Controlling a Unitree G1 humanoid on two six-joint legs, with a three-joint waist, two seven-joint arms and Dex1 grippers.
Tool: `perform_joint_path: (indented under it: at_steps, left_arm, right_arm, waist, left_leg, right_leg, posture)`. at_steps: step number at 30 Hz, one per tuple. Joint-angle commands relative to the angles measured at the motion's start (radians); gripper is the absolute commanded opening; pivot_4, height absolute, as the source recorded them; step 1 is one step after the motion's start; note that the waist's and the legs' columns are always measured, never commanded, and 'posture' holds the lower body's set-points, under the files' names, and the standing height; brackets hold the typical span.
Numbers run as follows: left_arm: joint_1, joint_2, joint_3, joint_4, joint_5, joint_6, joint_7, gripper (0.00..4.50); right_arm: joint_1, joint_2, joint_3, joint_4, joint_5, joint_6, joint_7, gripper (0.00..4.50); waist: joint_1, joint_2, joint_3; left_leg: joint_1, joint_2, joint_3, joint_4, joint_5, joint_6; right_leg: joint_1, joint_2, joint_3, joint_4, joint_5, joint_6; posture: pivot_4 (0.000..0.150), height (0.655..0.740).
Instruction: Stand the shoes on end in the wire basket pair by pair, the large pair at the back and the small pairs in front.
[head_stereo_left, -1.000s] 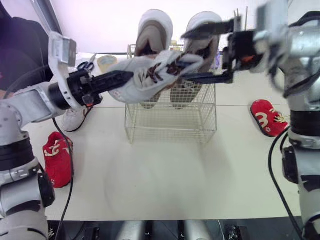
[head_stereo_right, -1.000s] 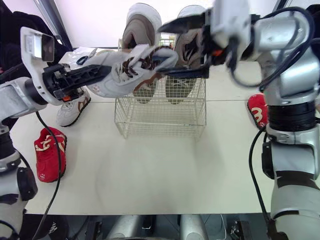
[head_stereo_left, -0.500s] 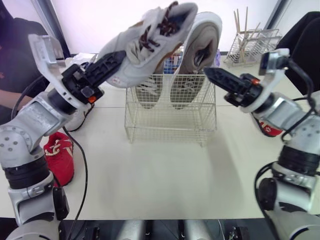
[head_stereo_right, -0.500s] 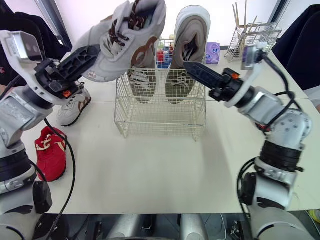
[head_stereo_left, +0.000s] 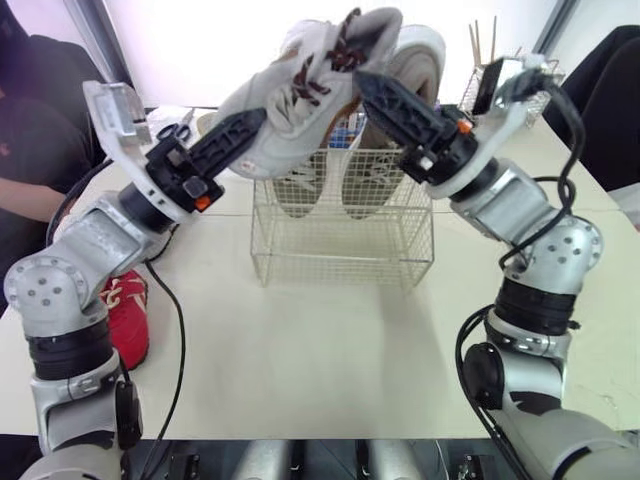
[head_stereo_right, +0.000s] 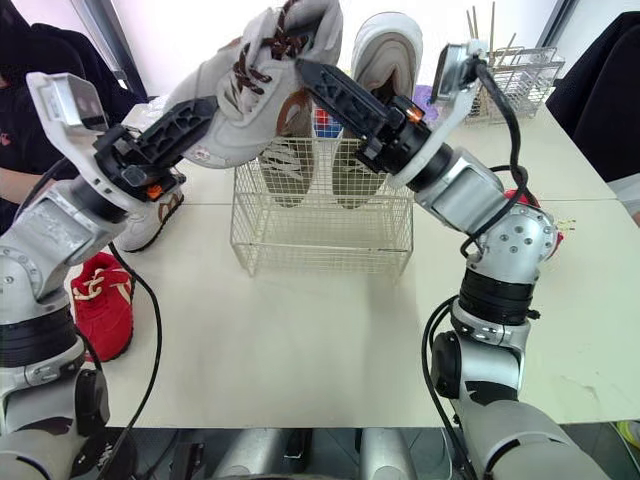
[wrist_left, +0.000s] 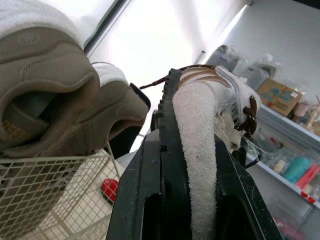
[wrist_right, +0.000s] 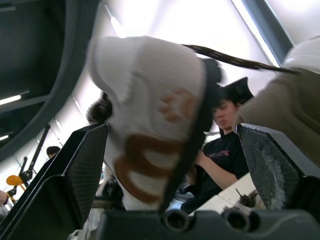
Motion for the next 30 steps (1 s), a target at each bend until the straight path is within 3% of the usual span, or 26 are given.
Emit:
perform_joint_path:
  at_steps: [1,5,8,13,15,16,21,24,27,30]
  left_arm:
    - [0.008,0.000,0.004,-0.039,0.008,-0.031,-0.005,0.32]
    - [0.018,-0.002,-0.001,-0.036,0.022,-0.046,-0.013,0.32]
    - [0.021,-0.011,-0.006,-0.041,0.031,-0.065,-0.008,0.32]
    - [0.018,-0.025,-0.018,-0.051,0.048,-0.083,0.006,0.32]
    - [0.025,-0.025,-0.021,-0.063,0.046,-0.082,0.013,0.32]
    - [0.030,-0.023,-0.022,-0.070,0.046,-0.080,0.016,0.32]
    - [0.077,0.034,-0.014,-0.100,0.027,-0.035,-0.005,2.81]
    - [0.138,0.121,0.005,-0.125,0.074,-0.002,-0.064,4.33]
    - [0.205,0.207,0.029,-0.140,0.146,0.014,-0.139,4.45]
    - [0.269,0.284,0.067,-0.141,0.209,0.014,-0.213,4.45]
  right_arm:
    - [-0.041,0.010,0.011,-0.023,0.022,-0.039,0.011,4.46]
    - [-0.065,0.021,0.031,-0.021,0.030,-0.053,0.008,4.46]
    - [-0.072,0.022,0.045,-0.018,0.024,-0.058,0.004,3.73]
    - [-0.074,0.016,0.060,-0.018,0.023,-0.058,0.009,1.29]
    - [-0.076,0.010,0.060,-0.017,0.025,-0.058,0.011,0.63]
    - [-0.078,0.005,0.060,-0.016,0.022,-0.058,0.013,0.59]
    - [-0.112,-0.064,0.055,0.019,-0.017,-0.054,0.052,0.59]
    - [-0.171,-0.195,0.071,0.092,-0.094,-0.049,0.190,0.59]
    - [-0.241,-0.345,0.134,0.187,-0.233,-0.087,0.395,0.59]
    - [-0.371,-0.530,0.295,0.389,-0.522,-0.294,0.716,0.59]
  waist:
    - [-0.005,0.000,0.000]
    - [-0.009,0.000,0.000]
    - [-0.010,0.000,0.000]
    - [-0.008,0.000,0.000]
    - [-0.009,0.000,0.000]
    - [-0.009,0.000,0.000]
    - [-0.010,0.000,0.000]
    - [-0.010,0.000,0.000]
    - [-0.007,0.000,0.000]
    - [-0.008,0.001,0.000]
  left_leg:
    - [0.000,0.000,0.000,0.000,0.000,0.000]
    - [0.000,0.000,0.000,0.000,0.000,0.000]
    - [0.000,0.000,0.000,-0.001,0.000,0.000]
    - [0.000,0.000,0.000,0.000,-0.001,0.001]
    - [0.000,0.000,0.000,-0.001,-0.001,0.002]
    - [0.000,0.000,0.000,-0.001,-0.001,0.002]
    - [0.000,0.000,0.000,-0.001,-0.001,0.002]
    - [0.000,0.000,0.000,-0.001,-0.002,0.004]
    - [0.000,0.000,0.000,-0.001,-0.004,0.006]
    - [0.000,0.000,0.001,-0.001,-0.004,0.006]
  right_leg:
    - [0.000,0.000,0.000,0.000,0.000,0.000]
    - [0.000,0.000,0.000,0.000,0.000,0.000]
    - [0.000,0.000,0.000,0.000,0.000,0.000]
    - [0.000,0.000,0.000,0.000,0.000,0.000]
    - [0.000,0.000,0.000,0.000,0.000,0.000]
    - [0.000,0.000,0.000,0.000,0.000,0.000]
    - [-0.001,0.000,0.000,0.000,0.000,0.000]
    - [-0.001,0.000,0.000,-0.001,0.000,0.000]
    - [0.000,0.000,0.000,-0.002,0.000,0.000]
    - [0.000,0.000,0.000,-0.003,0.000,-0.001]
  posture:
    - [0.150,0.7400]
    - [0.150,0.7400]
    - [0.150,0.7400]
    - [0.150,0.7400]
    - [0.150,0.7400]
    - [0.150,0.7400]
    - [0.150,0.7400]
    - [0.150,0.7400]
    - [0.150,0.7400]
    - [0.150,0.7400]
